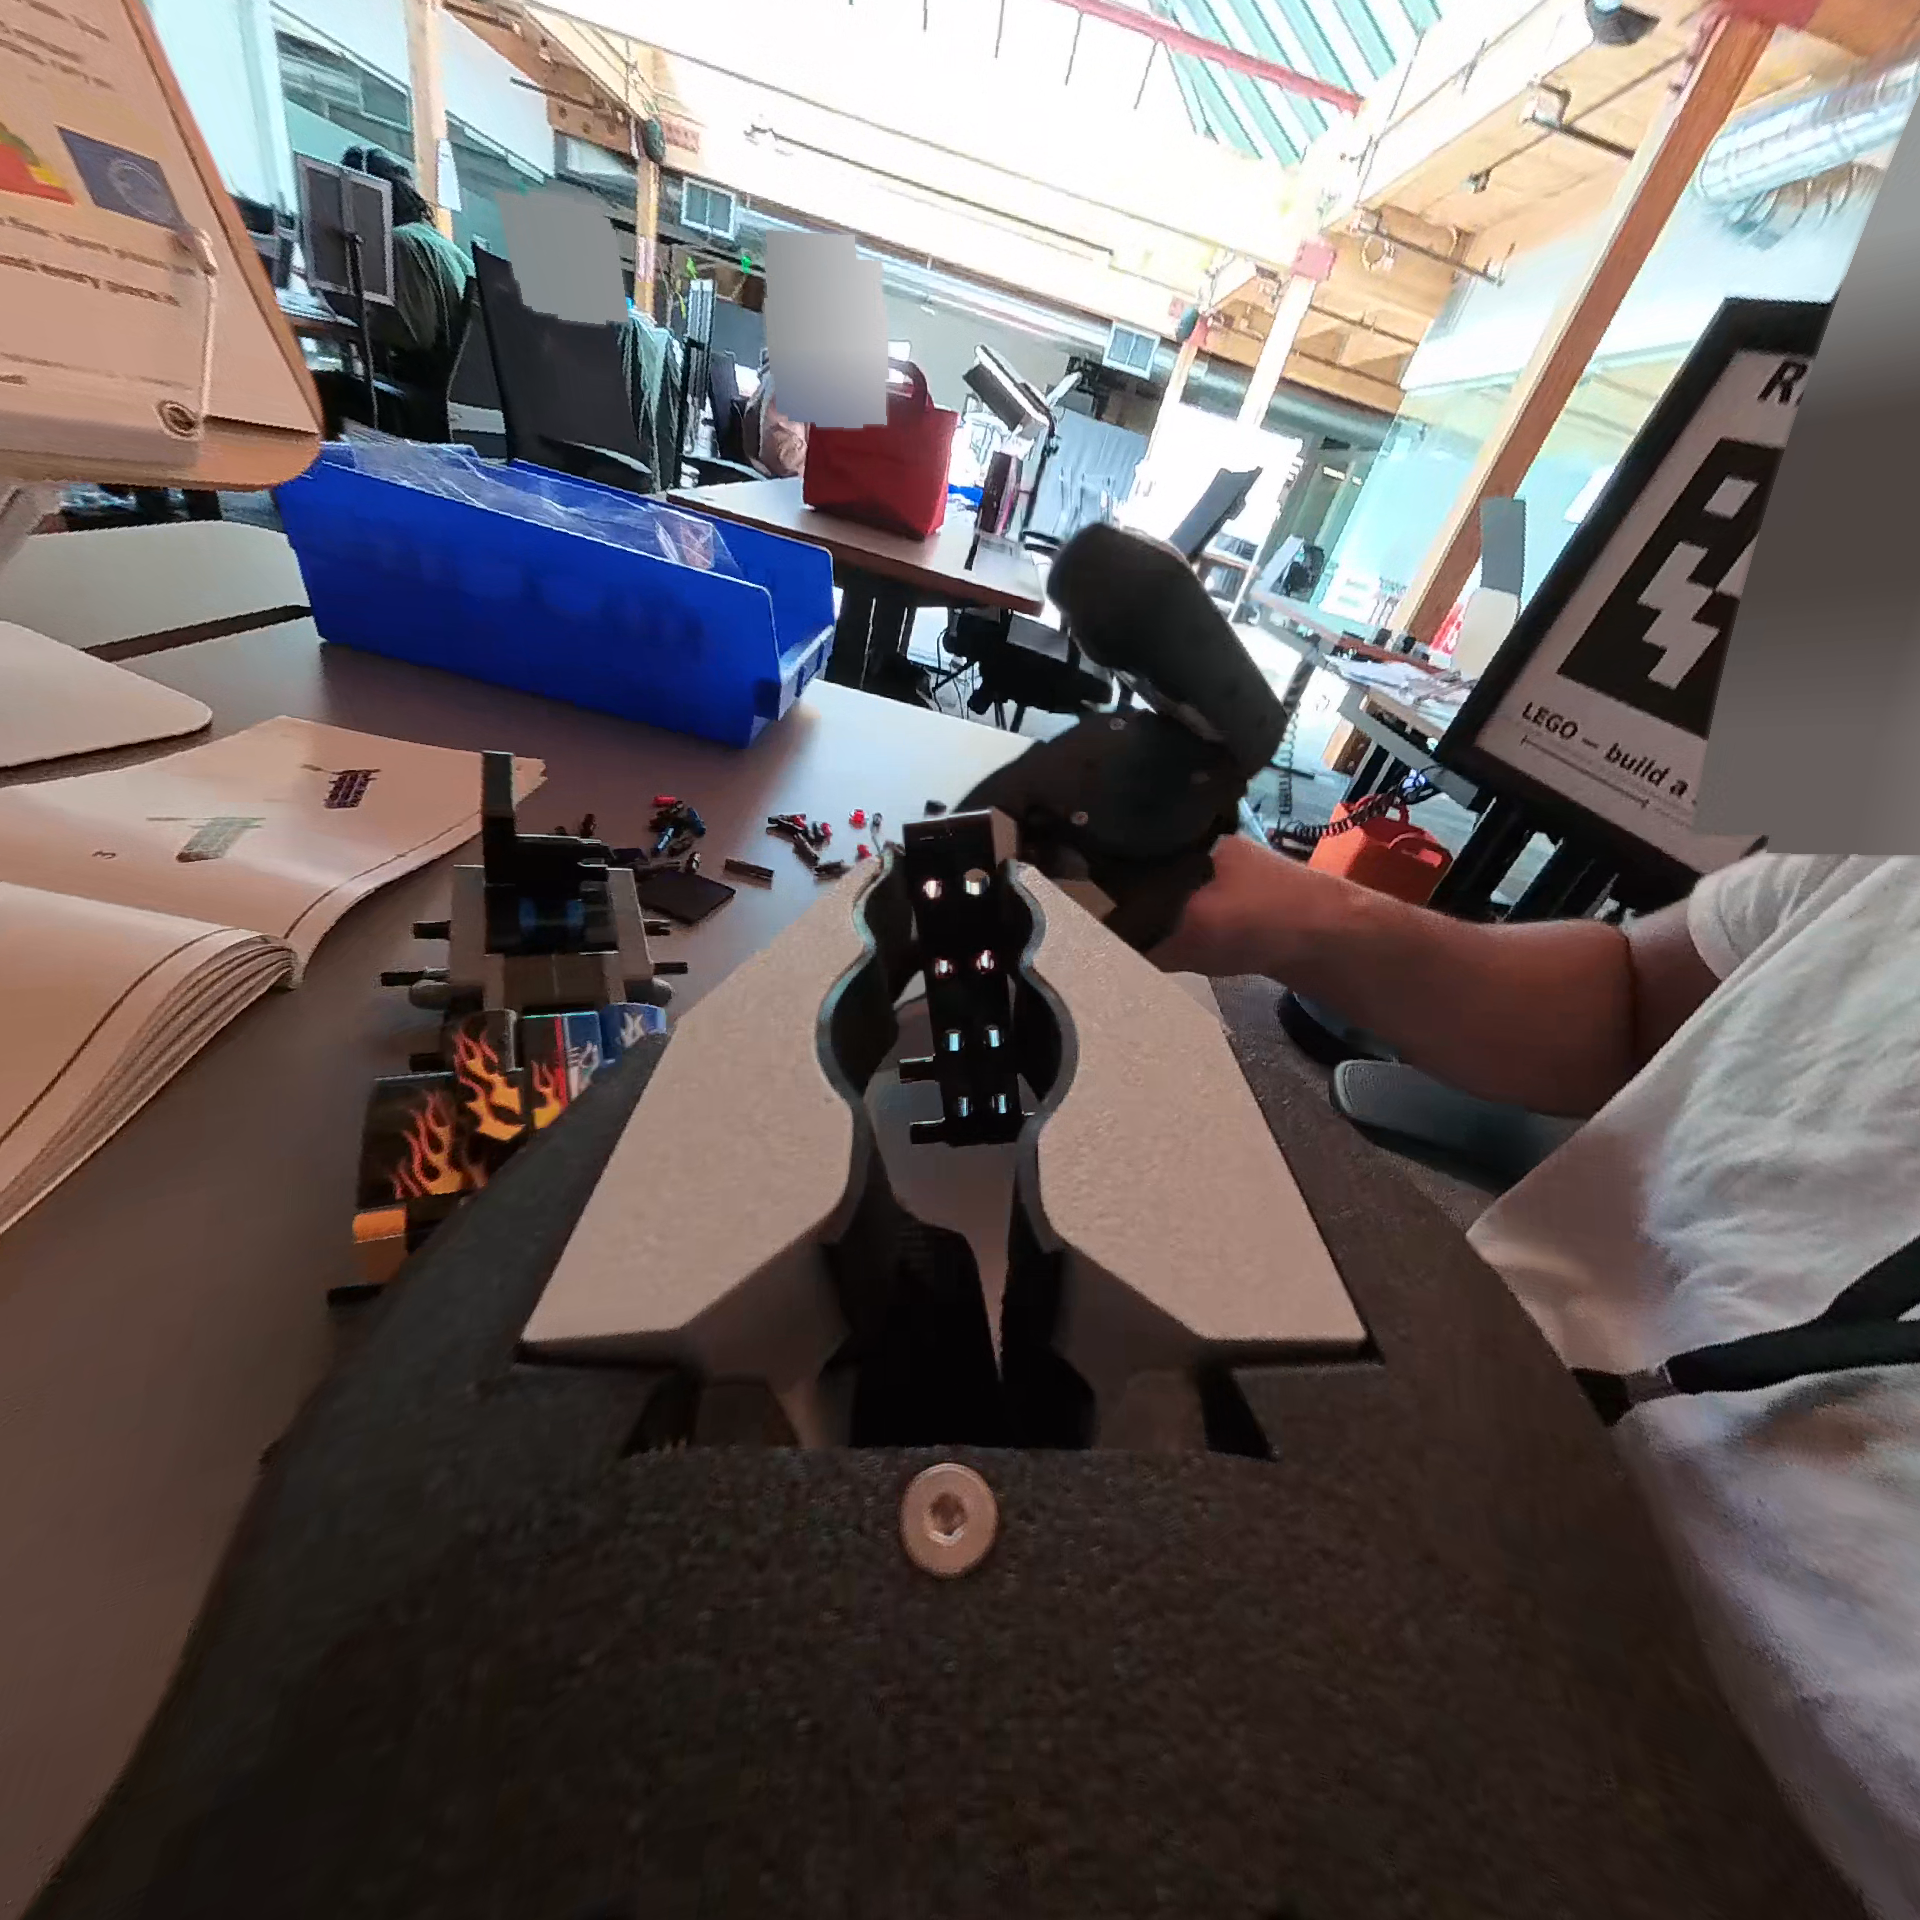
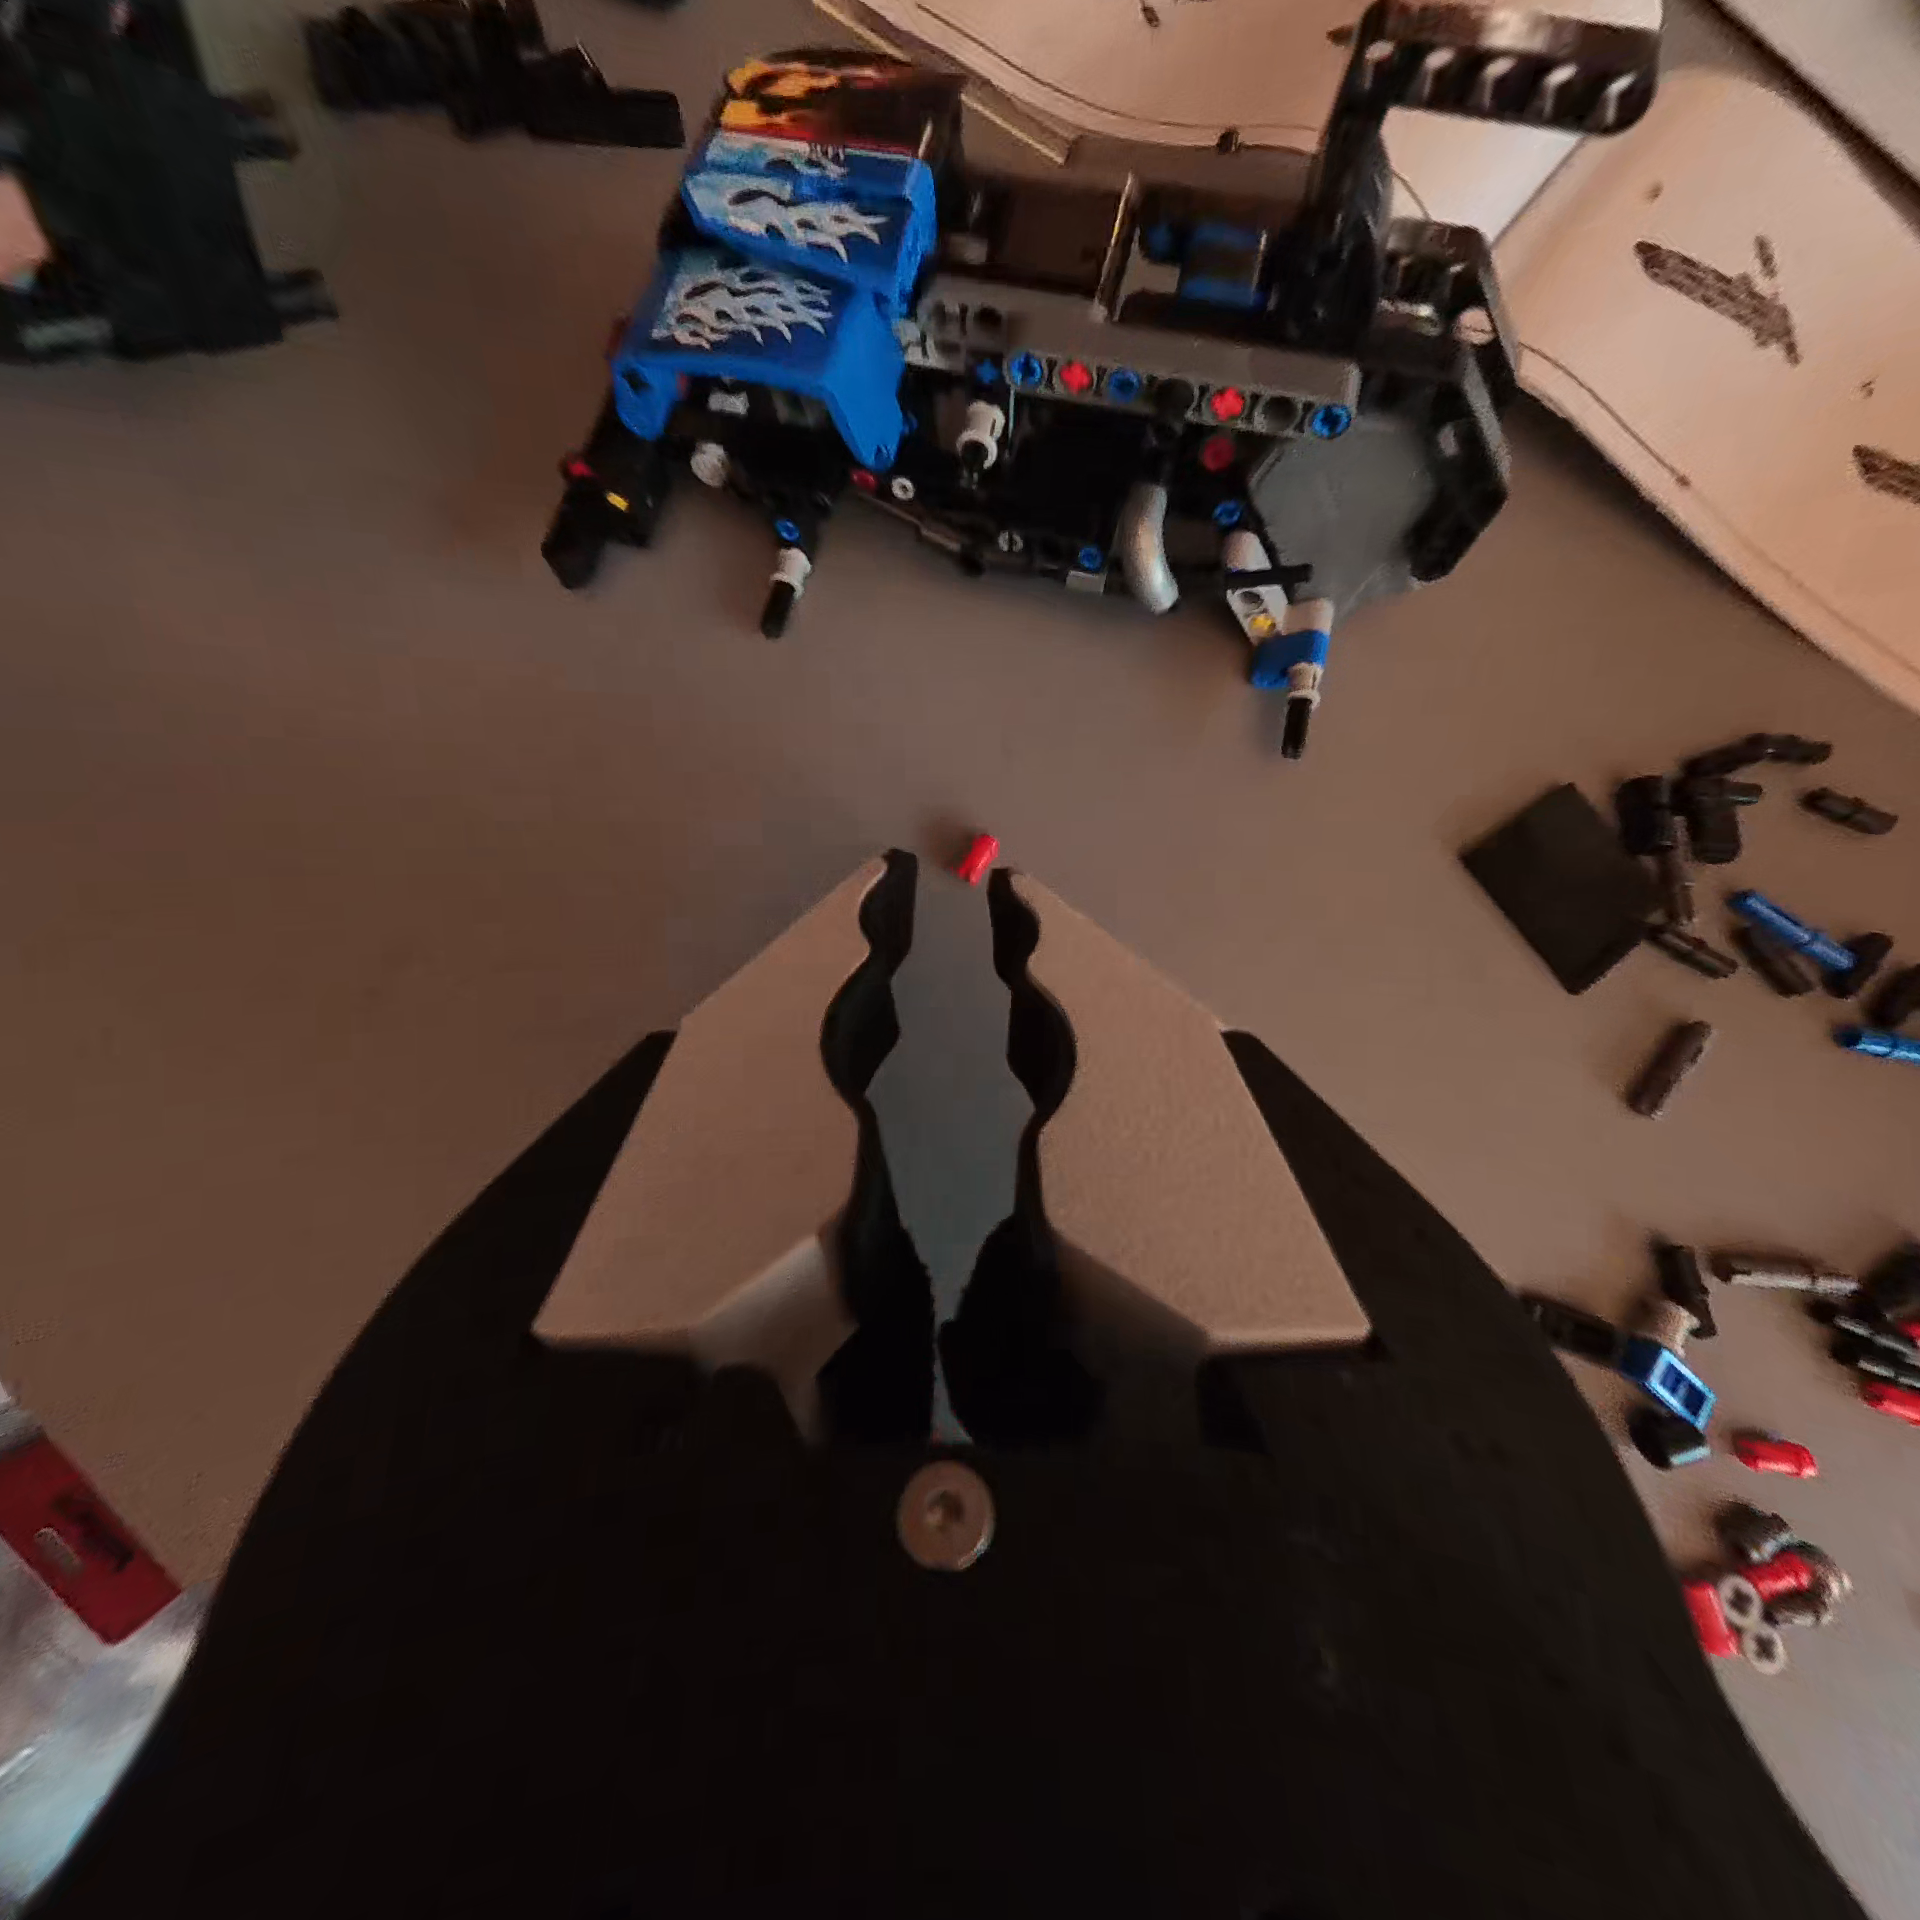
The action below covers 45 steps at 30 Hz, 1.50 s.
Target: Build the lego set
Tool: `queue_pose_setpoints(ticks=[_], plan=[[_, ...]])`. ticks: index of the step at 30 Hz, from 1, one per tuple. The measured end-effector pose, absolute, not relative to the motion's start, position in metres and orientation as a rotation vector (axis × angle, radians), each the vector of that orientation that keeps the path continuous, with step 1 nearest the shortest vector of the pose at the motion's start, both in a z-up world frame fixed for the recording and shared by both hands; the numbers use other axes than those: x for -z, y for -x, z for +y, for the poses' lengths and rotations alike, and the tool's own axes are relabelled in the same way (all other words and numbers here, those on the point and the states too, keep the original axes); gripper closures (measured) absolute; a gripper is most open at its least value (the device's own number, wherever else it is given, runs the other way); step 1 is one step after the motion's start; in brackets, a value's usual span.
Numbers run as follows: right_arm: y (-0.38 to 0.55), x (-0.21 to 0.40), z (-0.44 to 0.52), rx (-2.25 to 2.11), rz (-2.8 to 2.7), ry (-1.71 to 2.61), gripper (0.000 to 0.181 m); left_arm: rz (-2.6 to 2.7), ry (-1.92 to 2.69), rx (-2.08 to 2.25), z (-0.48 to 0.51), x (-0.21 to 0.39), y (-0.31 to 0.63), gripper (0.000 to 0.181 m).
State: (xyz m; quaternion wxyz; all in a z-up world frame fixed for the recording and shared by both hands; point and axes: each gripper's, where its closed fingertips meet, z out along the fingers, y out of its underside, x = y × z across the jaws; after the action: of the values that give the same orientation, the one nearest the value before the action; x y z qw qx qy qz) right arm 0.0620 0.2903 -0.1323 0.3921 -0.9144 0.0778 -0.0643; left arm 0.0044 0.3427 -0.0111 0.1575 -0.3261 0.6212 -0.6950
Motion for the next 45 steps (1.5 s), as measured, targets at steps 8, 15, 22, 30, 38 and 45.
queue_pose_setpoints(ticks=[8,15,22,30,38,45], plan=[[-0.077,0.131,0.275,0.107,0.031,2.467,0.168,1.857,0.957,1.957,0.336,0.025,-0.005,0.167],[-0.046,0.113,0.186,-0.344,-0.285,2.395,0.166,1.882,0.978,1.982,0.332,0.026,-0.004,0.167],[-0.038,0.126,0.181,-0.276,-0.467,2.242,0.164,1.941,0.965,1.971,0.32,0.036,-0.001,0.167],[-0.087,0.124,0.191,-0.08,-0.257,2.428,0.163,1.955,0.944,1.954,0.319,0.036,0.001,0.167],[-0.095,0.142,0.184,-0.001,0.064,2.469,0.162,1.974,0.929,1.949,0.314,0.038,0.004,0.167],[-0.093,0.144,0.189,0.089,0.382,2.303,0.167,1.971,0.943,1.971,0.313,0.038,0.004,0.167]])
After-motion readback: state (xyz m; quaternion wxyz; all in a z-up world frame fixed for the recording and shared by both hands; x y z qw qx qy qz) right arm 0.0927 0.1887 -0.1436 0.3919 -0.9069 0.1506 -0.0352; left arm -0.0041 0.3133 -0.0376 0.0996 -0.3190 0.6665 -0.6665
